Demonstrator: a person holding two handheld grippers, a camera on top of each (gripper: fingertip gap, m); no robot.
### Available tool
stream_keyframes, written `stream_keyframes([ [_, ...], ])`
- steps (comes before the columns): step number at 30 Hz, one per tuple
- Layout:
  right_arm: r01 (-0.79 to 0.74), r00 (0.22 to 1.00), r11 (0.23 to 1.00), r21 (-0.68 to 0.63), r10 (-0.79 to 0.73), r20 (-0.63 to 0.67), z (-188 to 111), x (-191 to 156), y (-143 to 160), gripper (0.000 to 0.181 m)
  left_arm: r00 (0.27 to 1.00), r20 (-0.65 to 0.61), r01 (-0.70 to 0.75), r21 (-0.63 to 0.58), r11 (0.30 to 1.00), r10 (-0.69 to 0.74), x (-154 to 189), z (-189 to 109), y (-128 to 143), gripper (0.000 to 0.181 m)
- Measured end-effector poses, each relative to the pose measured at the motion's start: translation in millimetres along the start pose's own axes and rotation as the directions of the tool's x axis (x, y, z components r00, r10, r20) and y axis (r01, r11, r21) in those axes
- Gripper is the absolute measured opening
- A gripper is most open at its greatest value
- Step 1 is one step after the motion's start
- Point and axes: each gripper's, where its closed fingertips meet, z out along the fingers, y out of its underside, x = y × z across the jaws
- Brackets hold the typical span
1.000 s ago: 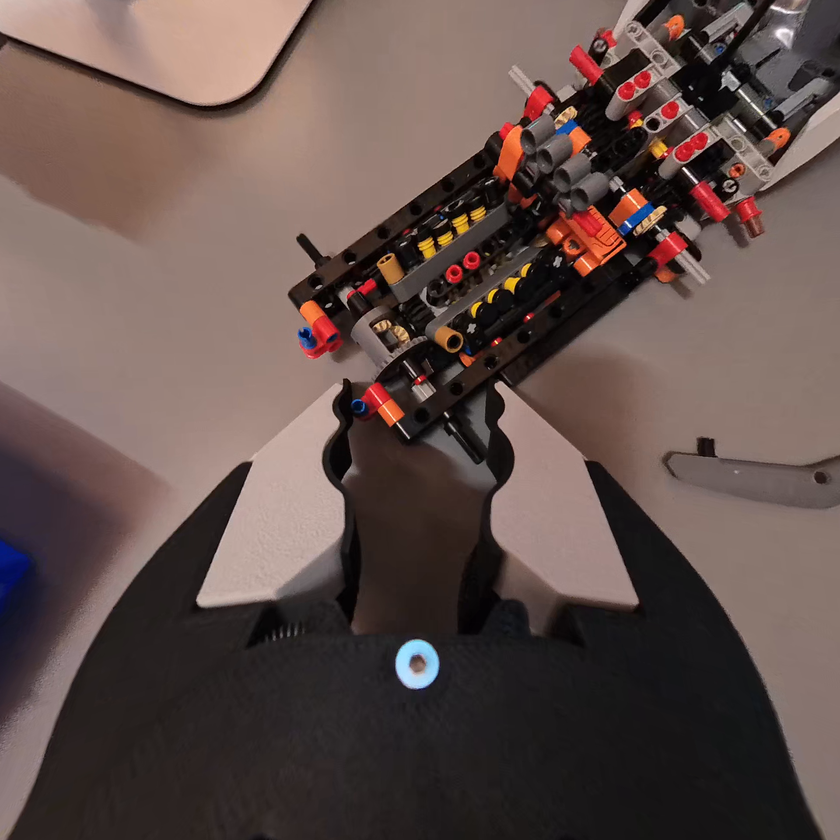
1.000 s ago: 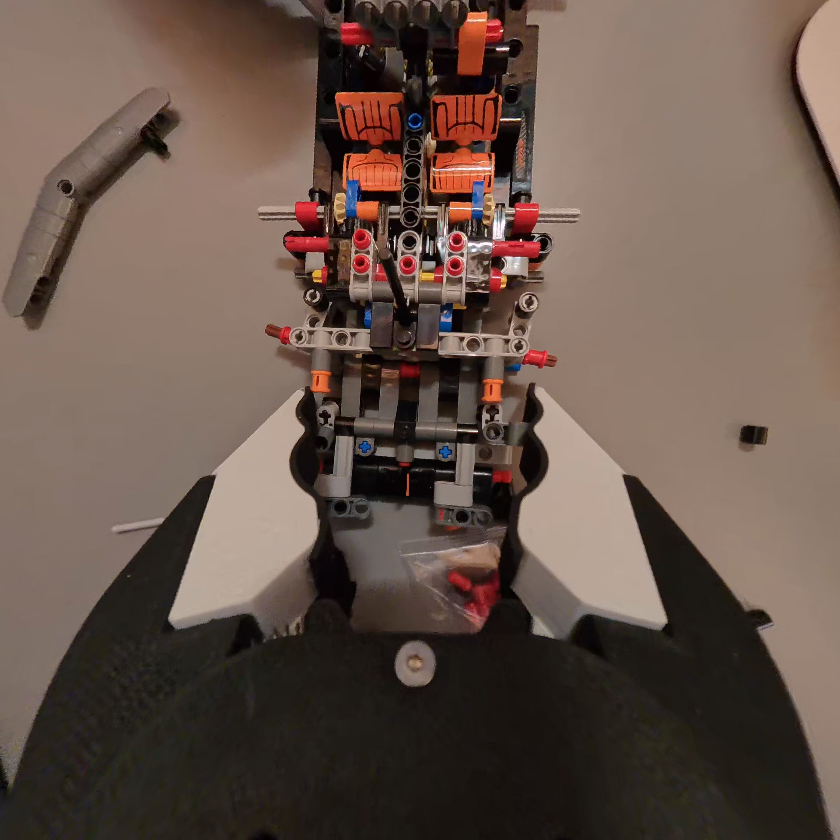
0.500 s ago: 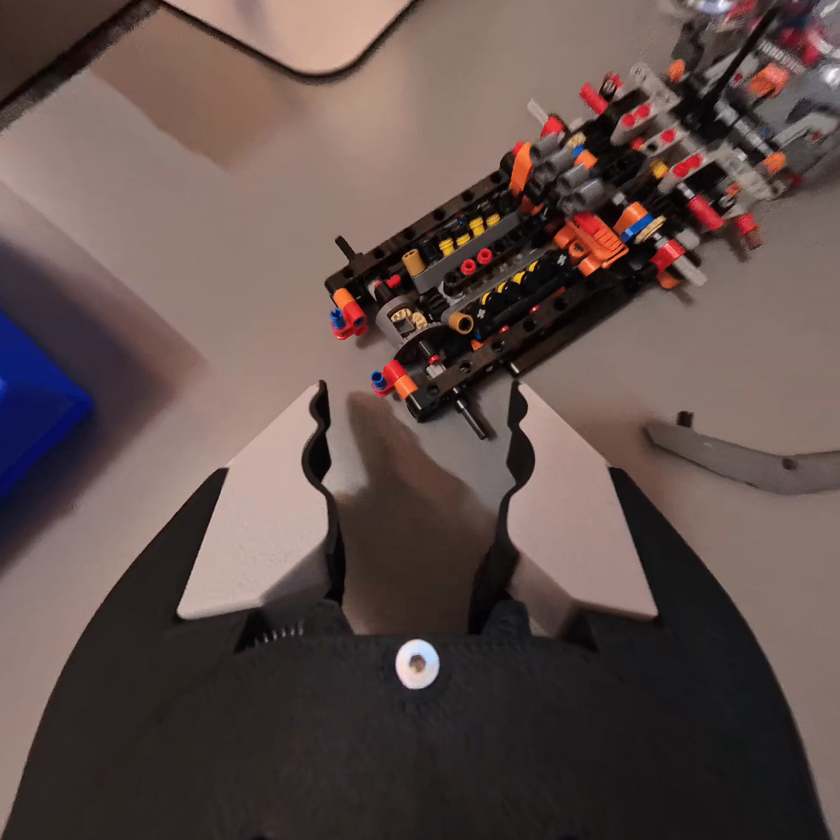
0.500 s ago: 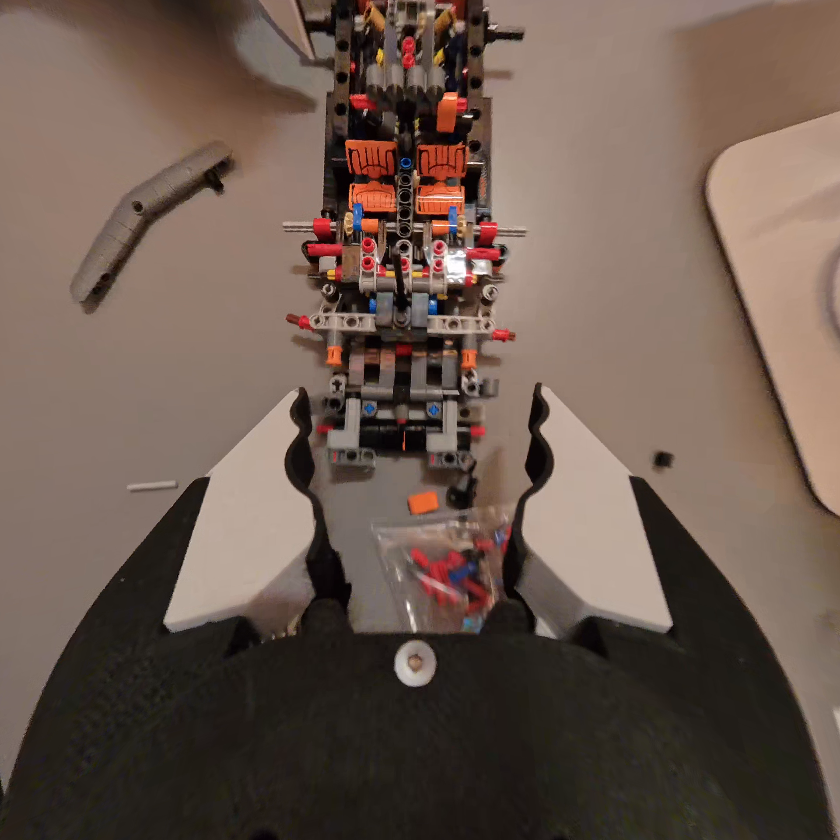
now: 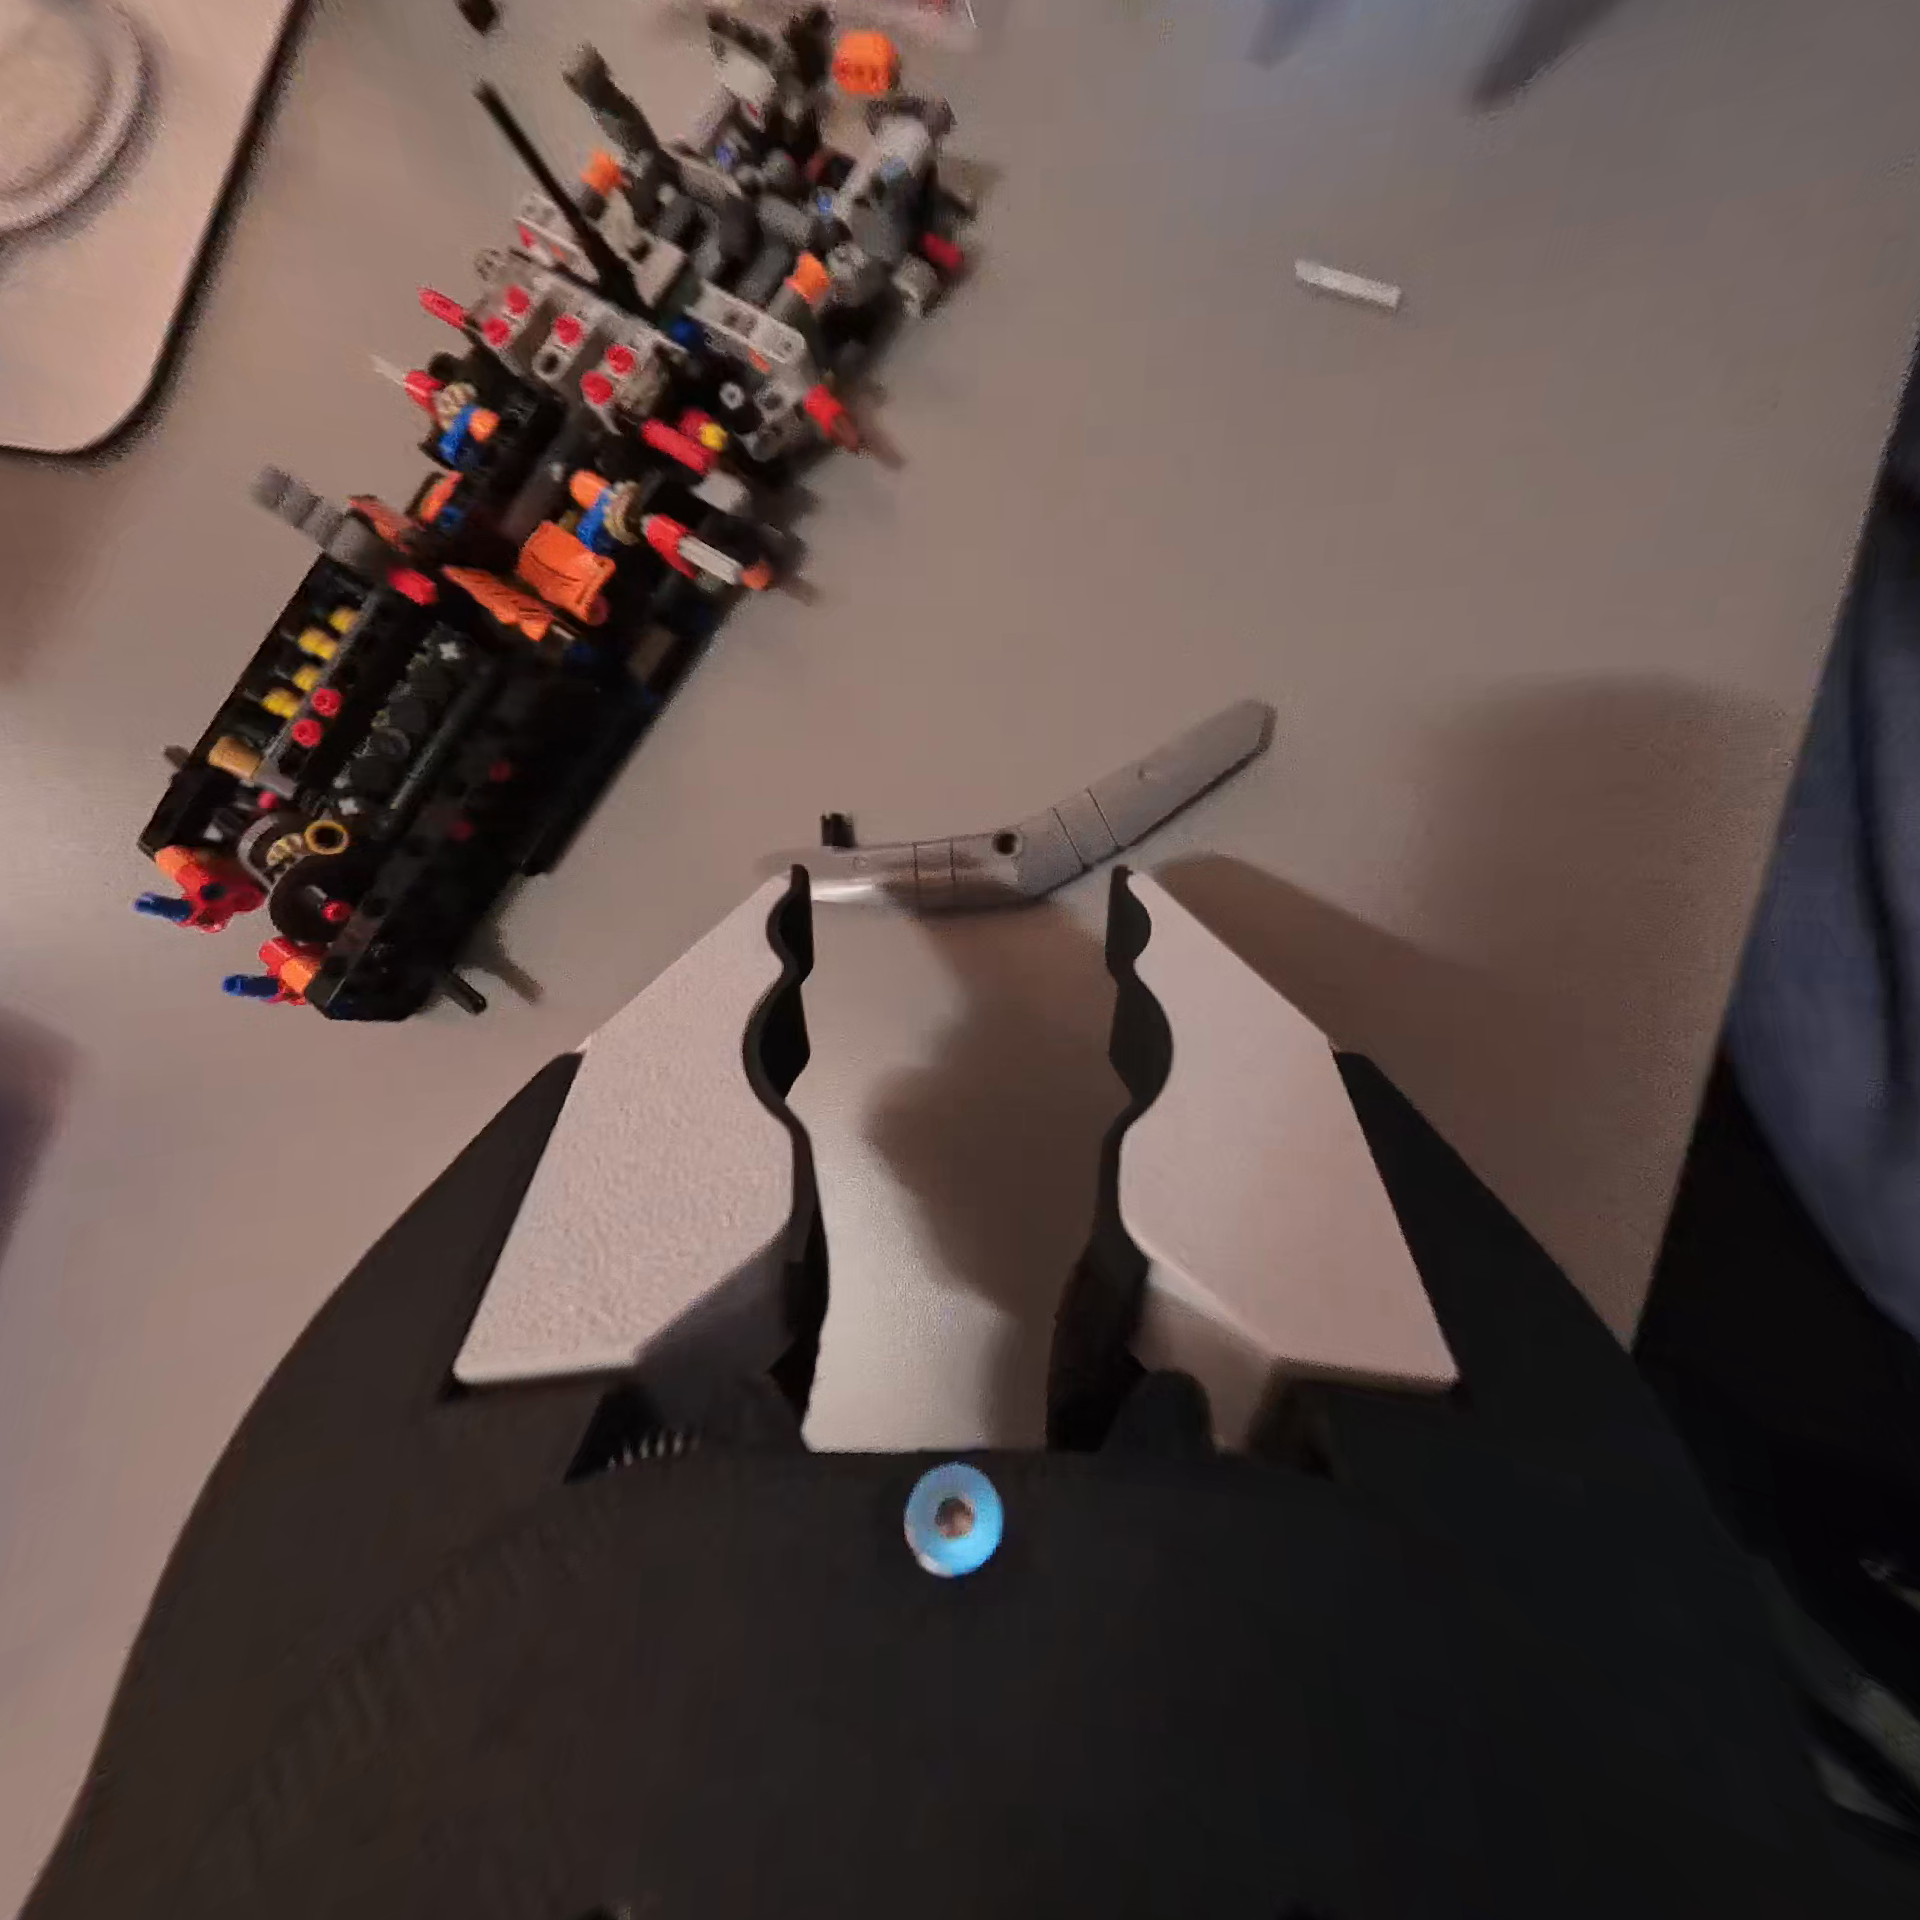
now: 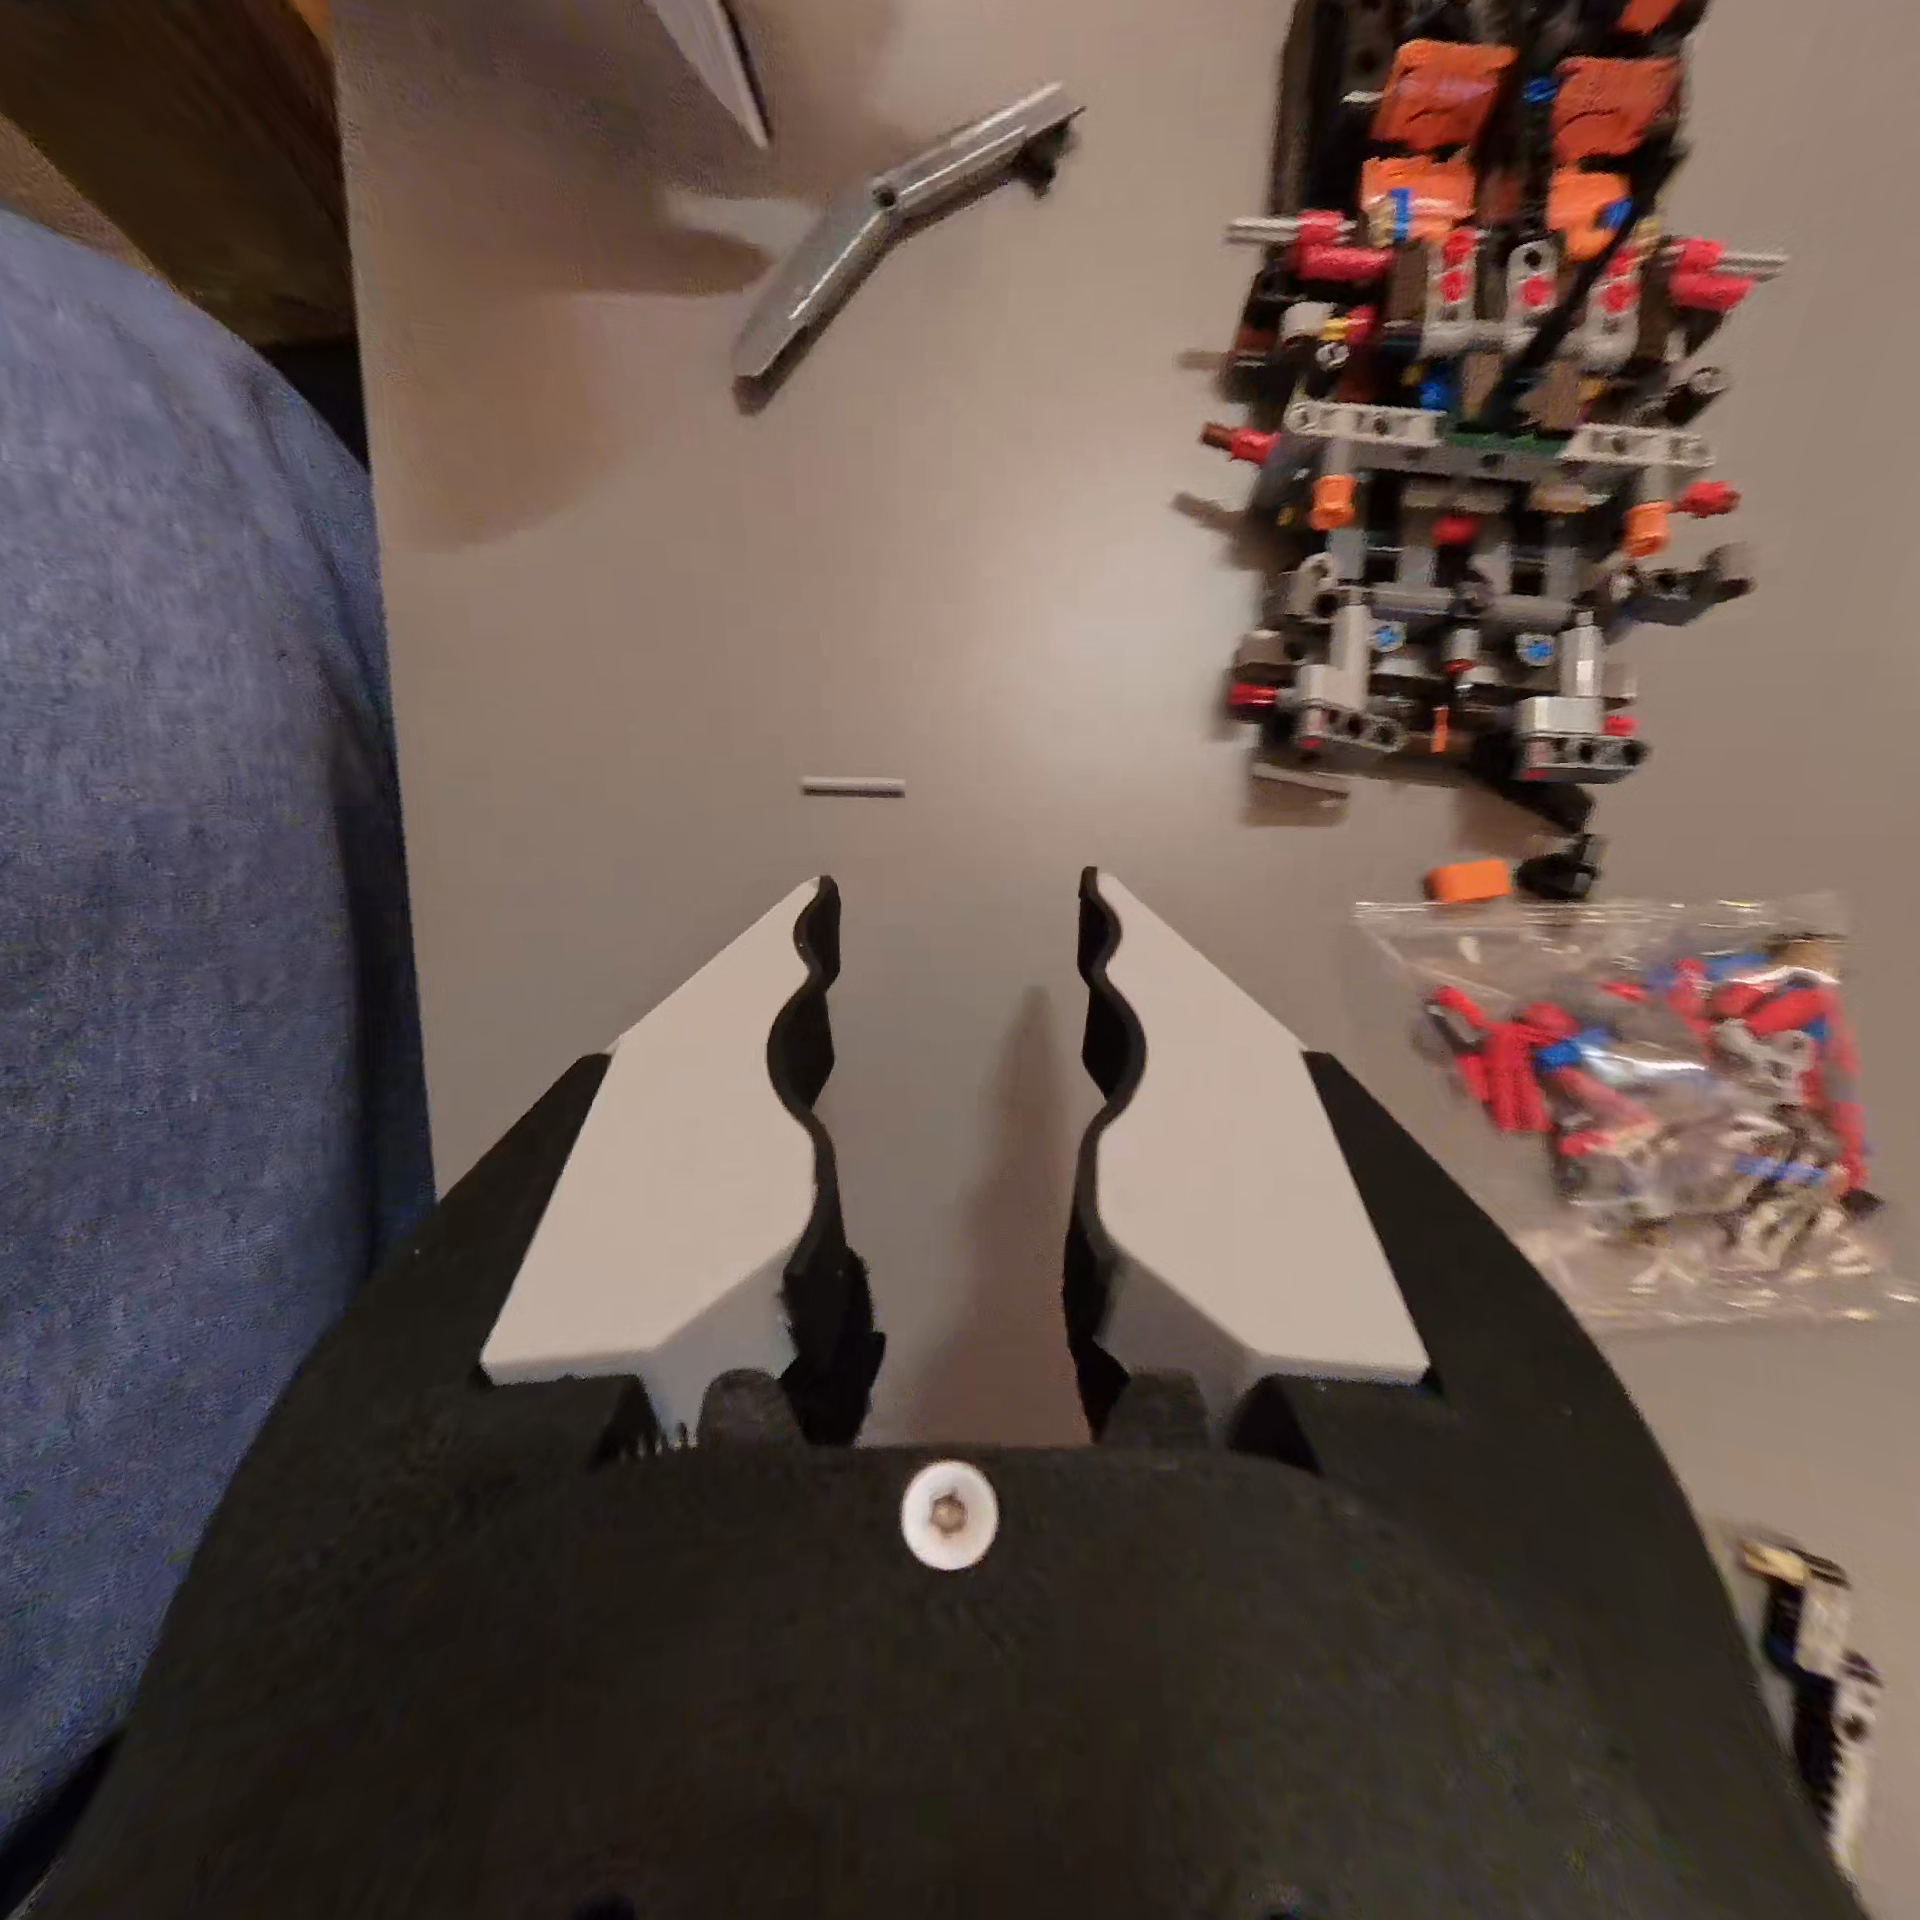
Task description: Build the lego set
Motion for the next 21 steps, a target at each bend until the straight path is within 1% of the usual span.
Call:
stream_keyframes([
  [1,0.004,1.000,1.000,-0.002,-0.004,0.010,3.4,-4.8,1.4,0.045,0.999,0.021,-0.042,-0.019,0.999,0.042,1.8,3.4,2.2,0.052],
  [4,0.054,0.998,0.999,0.010,-0.054,0.038,13.7,-16.0,-1.6,0.043,0.993,0.007,-0.114,0.009,0.993,0.114,10.9,13.7,-3.2,0.050],
  [6,0.077,0.996,0.997,-0.001,-0.077,0.040,22.0,-19.3,-3.7,0.042,0.990,0.002,-0.143,-0.006,0.990,0.143,13.6,20.1,-2.6,0.046],
  [8,0.100,0.994,0.995,-0.005,-0.100,0.039,30.9,-22.6,-5.9,0.041,0.993,0.020,-0.115,-0.007,0.993,0.115,11.5,22.7,-4.4,0.042],
  [9,0.110,0.993,0.994,-0.008,-0.110,0.045,35.1,-24.8,-6.5,0.040,0.994,0.051,-0.091,-0.011,0.996,0.092,7.2,24.0,-4.3,0.039],
  [11,0.135,0.990,0.991,-0.019,-0.133,0.055,42.4,-28.2,-6.9,0.039,0.998,0.045,-0.053,0.002,0.999,0.053,9.9,26.4,-5.3,0.031],
  [13,0.150,0.987,0.989,-0.020,-0.148,0.062,46.7,-29.4,-7.6,0.036,0.999,0.046,-0.007,0.003,1.000,0.007,11.6,29.0,-7.2,0.026],
  [15,0.141,0.988,0.990,-0.013,-0.140,0.065,47.3,-27.6,-7.7,0.032,0.998,0.059,0.012,0.010,1.000,-0.013,13.5,33.4,-11.9,0.022],
  [16,0.133,0.988,0.991,-0.011,-0.132,0.075,46.9,-27.1,-6.7,0.026,0.997,0.065,0.028,0.011,1.000,-0.028,13.6,36.1,-14.6,0.019],
  [17,0.126,0.989,0.992,-0.009,-0.124,0.080,46.2,-26.2,-5.5,0.023,0.998,0.055,0.033,0.017,0.999,-0.034,16.5,39.6,-18.5,0.015],
  [21,0.104,0.994,0.994,-0.024,-0.102,0.047,37.7,-14.4,3.3,0.029,0.998,0.056,0.001,0.022,1.000,-0.002,20.6,52.7,-35.4,0.015],
])
